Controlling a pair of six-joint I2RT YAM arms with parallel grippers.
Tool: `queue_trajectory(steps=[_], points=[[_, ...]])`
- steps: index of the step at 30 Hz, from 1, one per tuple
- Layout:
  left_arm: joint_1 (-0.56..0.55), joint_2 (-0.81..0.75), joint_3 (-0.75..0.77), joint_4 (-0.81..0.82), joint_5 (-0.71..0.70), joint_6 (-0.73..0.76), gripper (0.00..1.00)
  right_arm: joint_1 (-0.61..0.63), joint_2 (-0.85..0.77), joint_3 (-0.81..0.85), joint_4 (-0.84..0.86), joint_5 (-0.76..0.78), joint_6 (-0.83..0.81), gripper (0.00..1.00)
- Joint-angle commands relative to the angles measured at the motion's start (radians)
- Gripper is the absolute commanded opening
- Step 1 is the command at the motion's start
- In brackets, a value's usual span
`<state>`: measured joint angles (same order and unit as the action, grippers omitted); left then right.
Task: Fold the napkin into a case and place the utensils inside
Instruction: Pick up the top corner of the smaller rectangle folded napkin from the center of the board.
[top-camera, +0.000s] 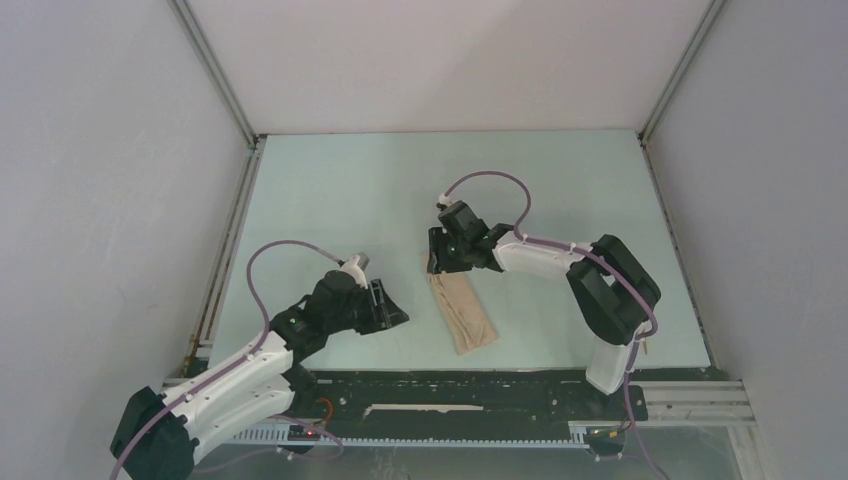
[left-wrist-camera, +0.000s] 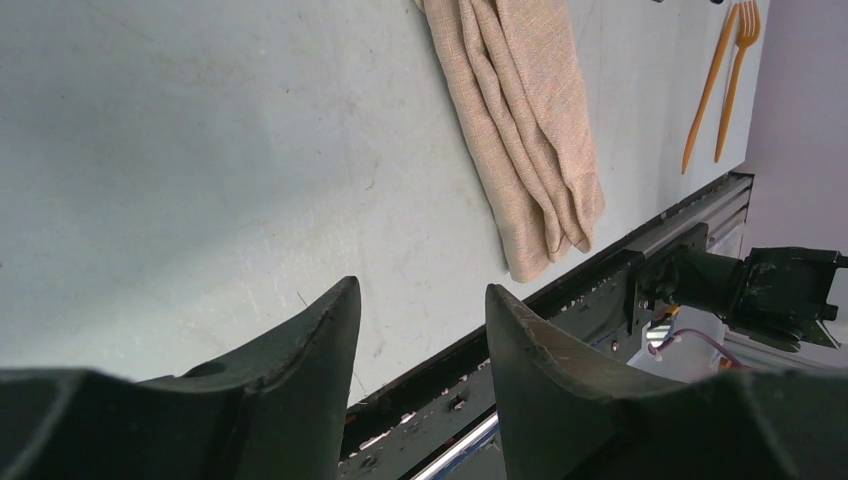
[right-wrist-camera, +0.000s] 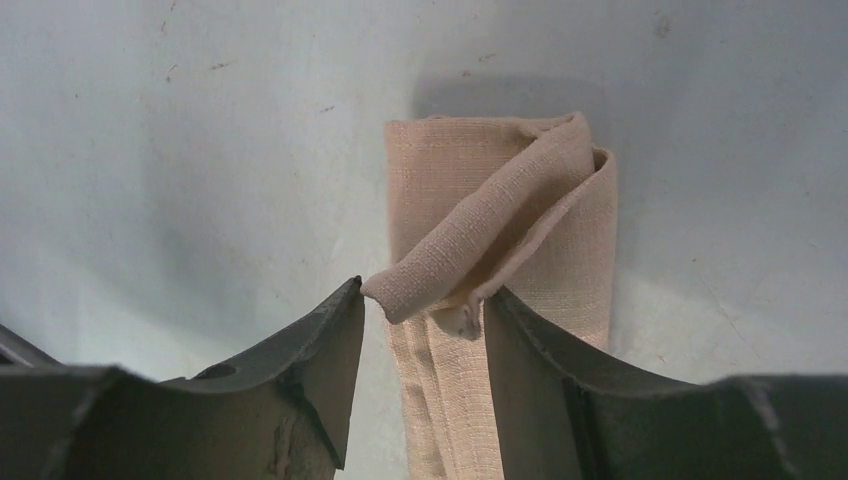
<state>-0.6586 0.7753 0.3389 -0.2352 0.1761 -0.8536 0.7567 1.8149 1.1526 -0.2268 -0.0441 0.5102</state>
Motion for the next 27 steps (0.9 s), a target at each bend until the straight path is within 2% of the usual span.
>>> queue_trajectory(steps=[1, 9, 12, 20, 27], points=[[0.014, -0.015, -0.013, 0.005, 0.001, 0.03, 0.55, 0.035, 0.02, 0.052, 0.009, 0.068, 0.012, 0.56], [0.021, -0.011, -0.014, 0.01, 0.009, 0.033, 0.55, 0.088, 0.056, 0.101, -0.028, 0.191, -0.03, 0.55], [0.023, -0.011, -0.018, 0.013, 0.008, 0.028, 0.55, 0.096, 0.062, 0.111, -0.038, 0.228, -0.029, 0.52], [0.023, -0.016, -0.024, 0.017, 0.006, 0.024, 0.55, 0.107, 0.06, 0.114, -0.044, 0.267, -0.012, 0.38], [0.022, -0.005, -0.019, 0.023, -0.002, 0.032, 0.55, 0.111, 0.047, 0.114, -0.042, 0.283, 0.005, 0.13]])
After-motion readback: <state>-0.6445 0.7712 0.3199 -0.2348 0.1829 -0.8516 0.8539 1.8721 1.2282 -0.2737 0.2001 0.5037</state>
